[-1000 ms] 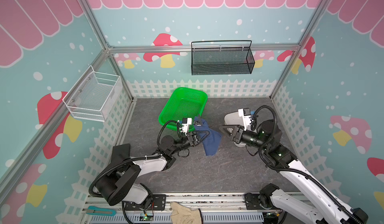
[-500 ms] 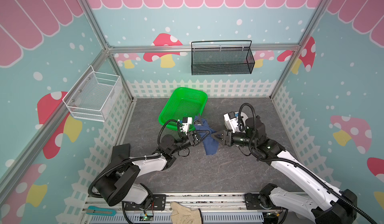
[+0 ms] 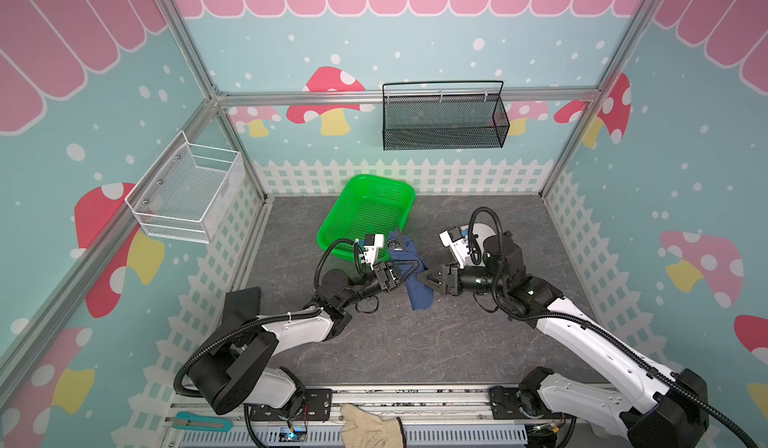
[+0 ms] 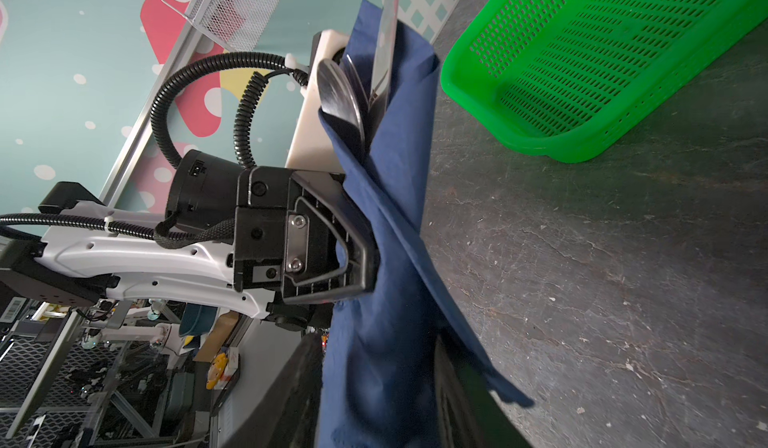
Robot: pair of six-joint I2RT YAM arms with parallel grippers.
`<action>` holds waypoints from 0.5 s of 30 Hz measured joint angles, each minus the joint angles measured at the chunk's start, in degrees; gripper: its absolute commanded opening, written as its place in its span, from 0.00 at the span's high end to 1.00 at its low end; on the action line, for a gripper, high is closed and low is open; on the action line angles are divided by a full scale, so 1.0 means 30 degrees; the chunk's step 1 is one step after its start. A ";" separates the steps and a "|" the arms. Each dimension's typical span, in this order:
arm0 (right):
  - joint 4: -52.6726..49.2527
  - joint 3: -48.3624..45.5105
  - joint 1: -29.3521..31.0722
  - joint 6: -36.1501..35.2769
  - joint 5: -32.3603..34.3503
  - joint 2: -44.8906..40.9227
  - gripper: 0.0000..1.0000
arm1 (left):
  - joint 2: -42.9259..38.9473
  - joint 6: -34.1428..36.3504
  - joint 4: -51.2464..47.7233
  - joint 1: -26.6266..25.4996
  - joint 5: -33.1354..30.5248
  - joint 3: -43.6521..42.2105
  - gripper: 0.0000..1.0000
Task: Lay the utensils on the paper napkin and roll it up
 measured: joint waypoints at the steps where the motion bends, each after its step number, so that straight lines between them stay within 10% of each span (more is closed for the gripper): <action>1: 0.0029 0.0000 0.0000 0.0000 -0.0066 0.0000 0.54 | -0.0066 0.0000 -0.0007 0.0000 0.0000 0.0000 0.94; 15: 0.1202 -0.0277 0.0255 -0.0051 -0.1741 0.0437 0.53 | -0.0233 -0.0007 -0.0015 0.0000 0.0000 0.0015 0.94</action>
